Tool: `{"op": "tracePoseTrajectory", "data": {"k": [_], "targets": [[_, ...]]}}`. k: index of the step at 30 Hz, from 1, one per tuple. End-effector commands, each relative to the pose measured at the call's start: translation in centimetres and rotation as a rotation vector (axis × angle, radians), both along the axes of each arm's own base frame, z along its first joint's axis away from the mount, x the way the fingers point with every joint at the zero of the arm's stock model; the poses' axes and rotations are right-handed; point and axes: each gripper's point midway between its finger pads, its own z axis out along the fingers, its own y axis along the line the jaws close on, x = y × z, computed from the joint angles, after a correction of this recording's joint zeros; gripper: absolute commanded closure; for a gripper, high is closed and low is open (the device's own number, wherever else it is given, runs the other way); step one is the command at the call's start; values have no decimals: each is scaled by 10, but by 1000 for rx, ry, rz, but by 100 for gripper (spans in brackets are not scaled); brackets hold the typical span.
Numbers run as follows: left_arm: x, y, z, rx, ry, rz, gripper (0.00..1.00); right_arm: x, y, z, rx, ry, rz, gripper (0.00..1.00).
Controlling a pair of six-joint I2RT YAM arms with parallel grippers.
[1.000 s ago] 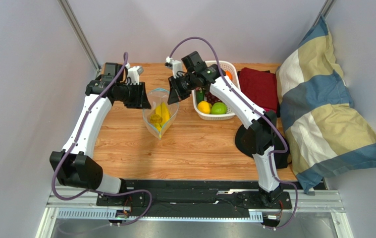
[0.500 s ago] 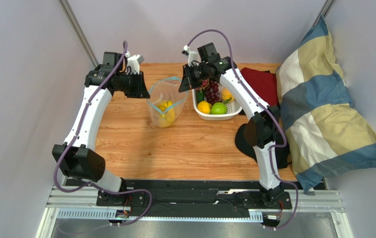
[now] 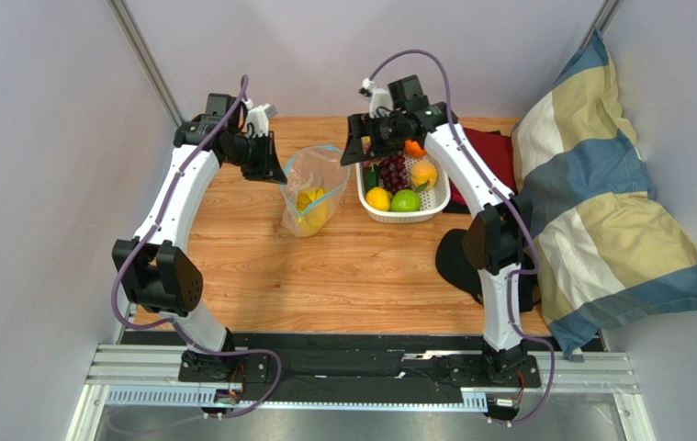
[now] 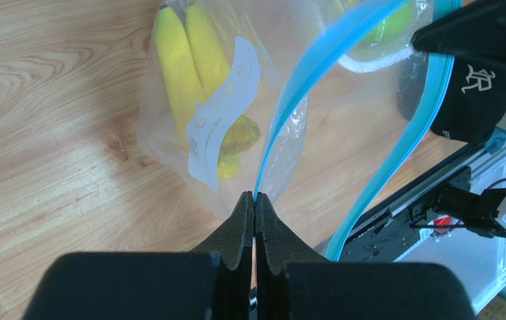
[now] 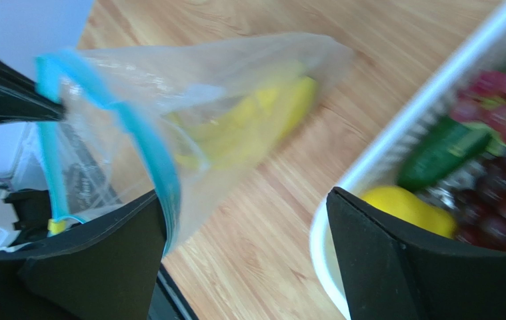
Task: Place the food in the zip-top bag and seal the zipper
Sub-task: Adjust the zipper food storage bag at the center of the board.
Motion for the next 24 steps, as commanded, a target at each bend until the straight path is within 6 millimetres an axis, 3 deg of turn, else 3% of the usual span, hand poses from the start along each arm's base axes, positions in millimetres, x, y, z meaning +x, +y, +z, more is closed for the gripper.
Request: {"op": "tracePoseTrajectory", "data": {"k": [1,5,9,10,11,16,18,20,21,24], "targets": [[10,-8,17,-43,-46,-2,100,18,-59,34,-72,-178,-90,10],[13,-9,16,-44,-46,0,100,37,-94,-2,-172,-129,-211,13],[18,-8,15,-38,-47,1,100,73,-104,-22,-143,-72,-337,18],[18,-8,15,-33,-48,2,100,85,-103,-13,-113,-103,-352,21],[19,-7,14,-26,-49,3,100,96,-104,-26,-96,-69,-383,22],[19,-3,7,5,-36,-3,100,137,-95,-26,48,-112,-433,26],[19,-2,4,14,-30,-5,100,148,-89,-37,73,-104,-443,26],[19,0,0,26,-21,2,100,159,-84,-34,100,-118,-456,26],[19,1,-1,31,-23,5,100,163,-81,-47,100,-90,-470,26],[20,4,-5,46,-16,13,100,171,-76,-58,118,-72,-480,27]]}}
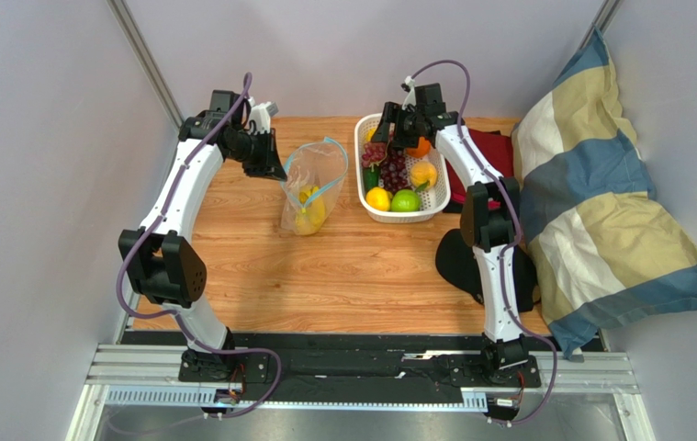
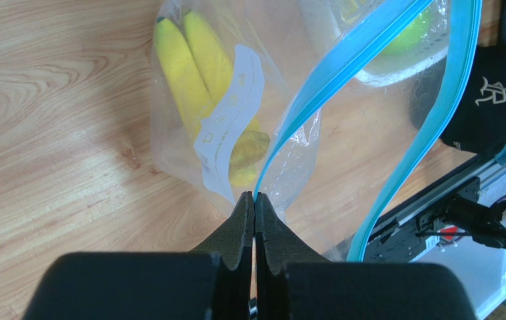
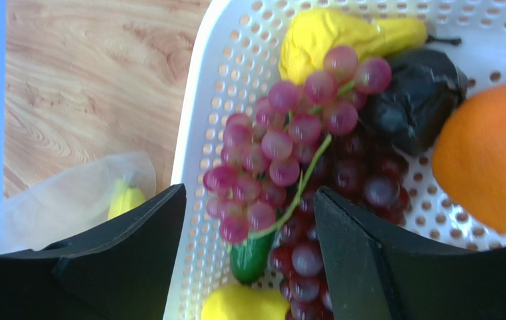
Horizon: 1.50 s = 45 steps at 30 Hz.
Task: Place the food in the zip-top bag and seal the zipper
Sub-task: Adjust the zipper food storage bag at the center of the board, then pick up the fake fruit from the bin.
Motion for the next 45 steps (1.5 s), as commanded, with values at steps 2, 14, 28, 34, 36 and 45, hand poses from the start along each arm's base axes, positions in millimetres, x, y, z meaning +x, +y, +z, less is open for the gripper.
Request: {"op": "tracePoseTrajectory", "data": {"k": [2,14,28,34,36,45], "targets": [[5,4,1,31,-22,-2,100,29,19,13,93,-77,-33,28],[4,7,-8,56,-5,-13,100,33,31,-36,68,-25,-36,62],[3,2,3,21,-25,-18,100,16,-1,101,159,-178,-48,100],[-2,-1,4,4,-20,-26,100,-11,-2,144,217,-204,-15,100],[-2,-2,4,-3,-20,-26,100,-25,-1,166,242,-221,10,100],[-4,-8,9,-47,-22,-26,100,-112,25,267,311,-463,209,100]]}}
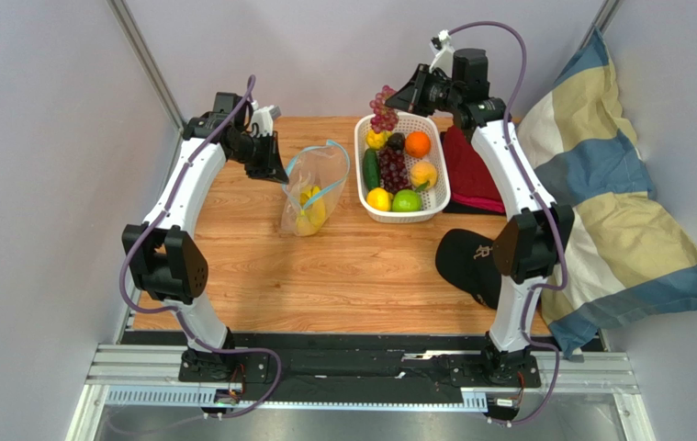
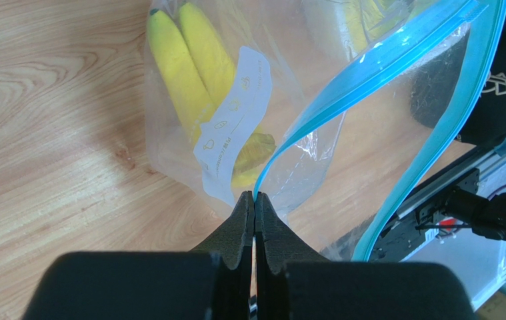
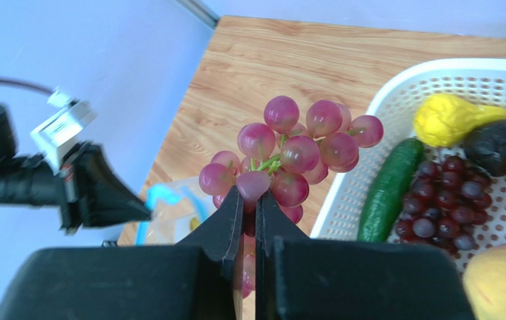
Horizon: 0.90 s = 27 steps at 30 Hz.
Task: Place the food in the zip-top bag and seal the zipper
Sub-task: Pick up the fake fruit from the bin, then place the fake fruit in the zipper food storage bag.
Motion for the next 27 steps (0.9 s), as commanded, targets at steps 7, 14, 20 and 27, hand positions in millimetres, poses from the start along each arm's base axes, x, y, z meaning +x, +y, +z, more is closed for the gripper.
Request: {"op": "tracePoseTrajectory", "data": {"k": [7,14,20,27], "targets": [[-8,-11,26,-81,-45,-13,100,-119,66,92,-51,-528,210,100],[-7,-14,29,-101,-41,-10,100,-165,113,79,-95,-703,219,100],[-8,-15,28,-110,-34,-8,100,-149,137,44,-149,-697,107,100],[-9,-14,28,-102,-37,-6,100,-126,140,22,-155,-607,-3,100]]}}
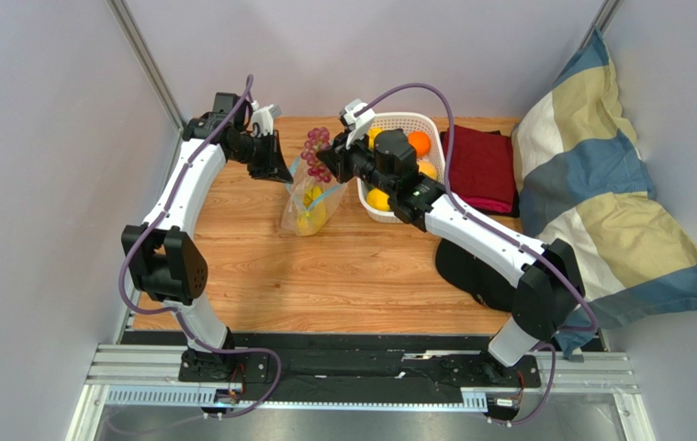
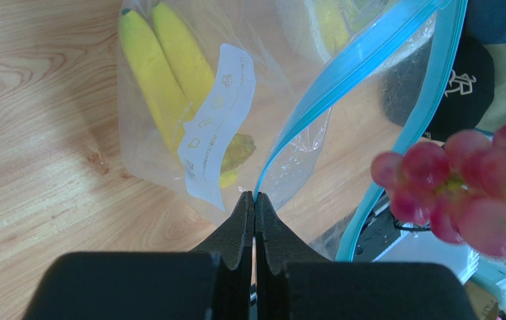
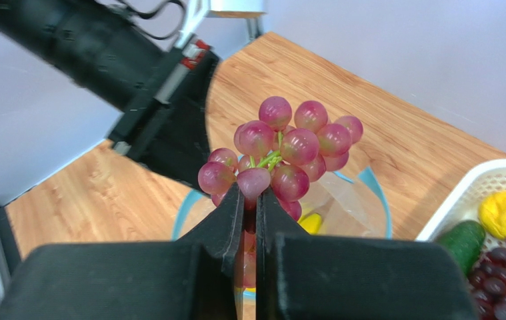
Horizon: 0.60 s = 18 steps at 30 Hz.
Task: Place the food in the zip-top bag and seal the zipper
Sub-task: Place the fake fruit in the zipper food storage bag.
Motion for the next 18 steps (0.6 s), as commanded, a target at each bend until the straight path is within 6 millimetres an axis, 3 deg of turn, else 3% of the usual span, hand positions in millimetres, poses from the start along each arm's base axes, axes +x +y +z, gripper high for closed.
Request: {"op": "tracePoseTrajectory", "data": {"k": [1,8,14,17,18], "targets": [[-6,-3,20,-28,-50,-2,100,20,-7,17,72,-30,-116,100],[-7,-4,21,-34,-46,1,100,-1,2,-12,37,54,-70,100],[-7,-4,21,-39,-44,1,100,-6,10,-35,-14,101,-46,100],[-6,-4,22,-41,-47,-2,100,-4,14,-39,-47,129,-38,89],[-7,-4,23,-39,-49,-2,100,-2,16,-24,-39,120,-38,79]]}}
